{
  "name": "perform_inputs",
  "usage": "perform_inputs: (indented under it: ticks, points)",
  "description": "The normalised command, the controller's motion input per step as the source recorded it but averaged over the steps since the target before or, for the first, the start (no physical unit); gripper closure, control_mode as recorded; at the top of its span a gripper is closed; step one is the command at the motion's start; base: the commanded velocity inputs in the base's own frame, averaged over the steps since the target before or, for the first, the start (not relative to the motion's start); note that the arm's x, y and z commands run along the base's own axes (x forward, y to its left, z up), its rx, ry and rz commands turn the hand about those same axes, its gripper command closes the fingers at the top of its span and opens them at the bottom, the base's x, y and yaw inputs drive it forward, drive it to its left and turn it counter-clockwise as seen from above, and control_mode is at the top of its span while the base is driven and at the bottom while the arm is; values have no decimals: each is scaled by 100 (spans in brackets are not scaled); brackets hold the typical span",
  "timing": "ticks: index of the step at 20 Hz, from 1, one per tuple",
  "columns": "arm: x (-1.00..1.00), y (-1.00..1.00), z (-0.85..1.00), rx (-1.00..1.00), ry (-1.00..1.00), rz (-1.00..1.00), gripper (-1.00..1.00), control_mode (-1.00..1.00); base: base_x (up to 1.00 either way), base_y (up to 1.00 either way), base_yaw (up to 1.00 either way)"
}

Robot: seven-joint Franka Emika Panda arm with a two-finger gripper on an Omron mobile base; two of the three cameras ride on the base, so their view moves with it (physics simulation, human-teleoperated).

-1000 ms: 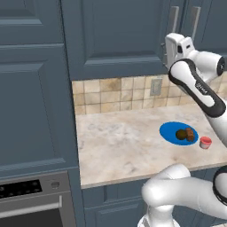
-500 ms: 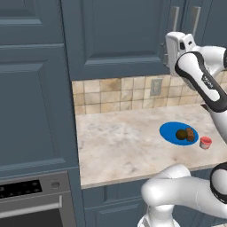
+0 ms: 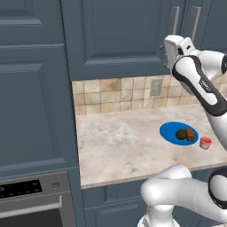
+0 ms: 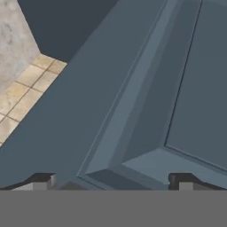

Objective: Pick the avocado and bread from the counter and place them on the plate. Then pick the jam from the cabinet and place it next to the plate. Lastly close the cabinet door.

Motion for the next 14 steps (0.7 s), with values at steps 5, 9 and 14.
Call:
perform_inputs:
  ticks: [5, 9, 14]
  points:
    - [-2, -10, 0, -7, -4, 3, -100, -100, 0, 0, 0]
    - [0, -37, -1, -12, -9, 7, -100, -100, 0, 0, 0]
    - [0, -56, -20, -21, -10, 8, -100, -100, 0, 0, 0]
